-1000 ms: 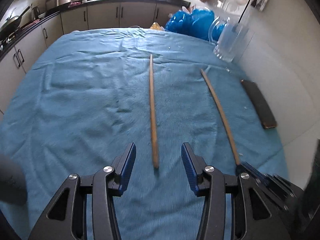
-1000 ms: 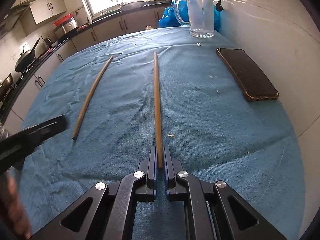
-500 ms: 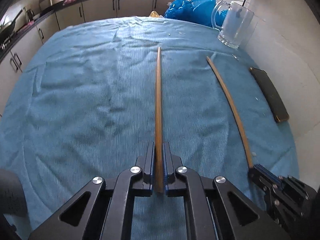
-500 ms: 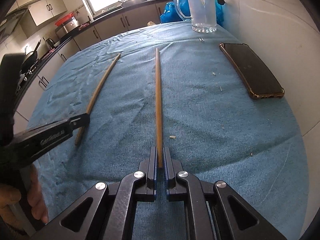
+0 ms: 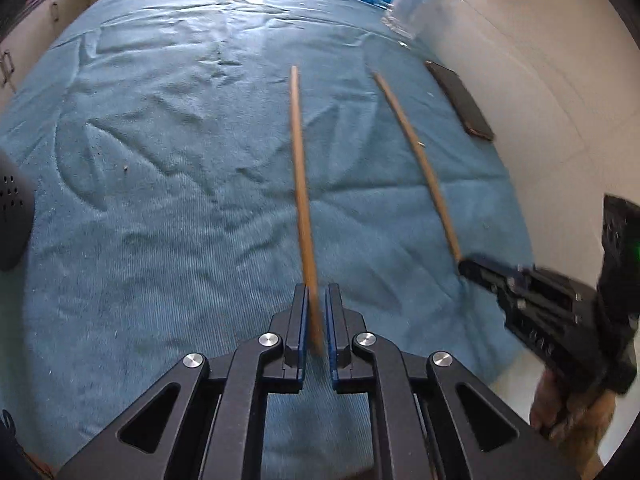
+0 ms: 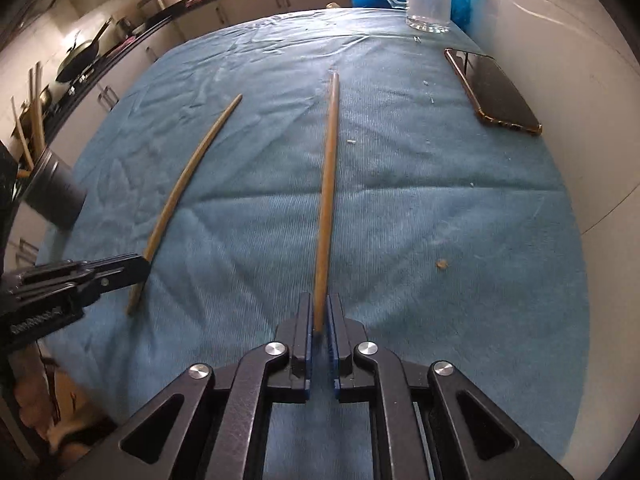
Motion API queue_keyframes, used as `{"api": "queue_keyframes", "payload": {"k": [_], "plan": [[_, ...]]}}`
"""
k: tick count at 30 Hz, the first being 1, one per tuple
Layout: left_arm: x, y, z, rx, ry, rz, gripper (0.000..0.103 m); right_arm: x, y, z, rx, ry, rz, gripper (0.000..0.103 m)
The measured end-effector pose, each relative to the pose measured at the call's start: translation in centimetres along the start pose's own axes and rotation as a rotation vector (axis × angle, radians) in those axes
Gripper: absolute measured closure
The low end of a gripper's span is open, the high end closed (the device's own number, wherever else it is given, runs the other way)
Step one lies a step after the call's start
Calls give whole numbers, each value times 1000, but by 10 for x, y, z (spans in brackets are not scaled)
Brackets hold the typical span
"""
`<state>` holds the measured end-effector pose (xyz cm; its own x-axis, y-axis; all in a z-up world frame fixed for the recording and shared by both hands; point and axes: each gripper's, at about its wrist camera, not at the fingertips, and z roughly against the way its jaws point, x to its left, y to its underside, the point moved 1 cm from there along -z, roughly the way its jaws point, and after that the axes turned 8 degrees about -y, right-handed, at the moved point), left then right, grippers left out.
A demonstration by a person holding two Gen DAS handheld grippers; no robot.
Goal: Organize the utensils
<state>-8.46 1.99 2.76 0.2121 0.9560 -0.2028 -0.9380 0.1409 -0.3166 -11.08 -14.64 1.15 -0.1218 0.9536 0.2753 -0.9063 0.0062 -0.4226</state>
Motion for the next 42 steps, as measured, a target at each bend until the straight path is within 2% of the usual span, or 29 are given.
{"api": "queue_keyframes", "payload": {"k": [1, 2, 3, 4, 5, 8, 11, 15, 17, 19, 23, 28, 32, 37, 39, 40, 42], "plan": [[0, 0, 5, -6, 5, -8, 93, -1, -1, 5, -16, 2, 2, 80], [0, 0, 9, -16, 6, -14, 87, -3, -3, 13, -39, 5, 4, 68], [-1, -2, 14, -36, 2, -20, 82, -5, -7, 18, -63, 7, 2, 65], [-2, -5, 17, -56, -10, -20, 76, -7, -12, 23, -90, 9, -3, 65], [-2, -9, 19, -81, -33, -14, 74, -8, -17, 26, -107, 12, -7, 65], [-7, -31, 12, -110, -51, -13, 74, -17, -42, 20, -134, -7, -26, 65], [-13, -54, -4, -136, -112, -22, 74, -26, -66, 0, -121, -11, -63, 66], [-13, -83, -32, -115, -131, 5, 74, -28, -89, -21, -116, -25, -66, 66], [-4, -91, -43, -95, -138, 32, 75, -27, -98, -34, -99, -24, -69, 66], [-1, -100, -44, -120, -142, 37, 75, -27, -104, -42, -85, -15, -65, 66], [4, -112, -50, -105, -125, 41, 75, -27, -115, -58, -68, 11, -47, 66], [-1, -115, -51, -107, -142, 3, 75, -23, -136, -69, -29, 62, -13, 66], [-4, -116, -53, -104, -161, -35, 75, -17, -150, -77, 50, 116, 15, 66], [-12, -121, -57, -78, -203, -105, 75, -18, -165, -85, 143, 122, 20, 72], [-13, -120, -57, -82, -233, -121, 96, -16, -169, -87, 184, 118, 45, 85], [-12, -120, -57, -77, -217, -117, 97, -15, -171, -88, 200, 116, 63, 92], [-7, -117, -54, -76, -192, -91, 97, -13, -173, -89, 202, 129, 70, 95]]}}
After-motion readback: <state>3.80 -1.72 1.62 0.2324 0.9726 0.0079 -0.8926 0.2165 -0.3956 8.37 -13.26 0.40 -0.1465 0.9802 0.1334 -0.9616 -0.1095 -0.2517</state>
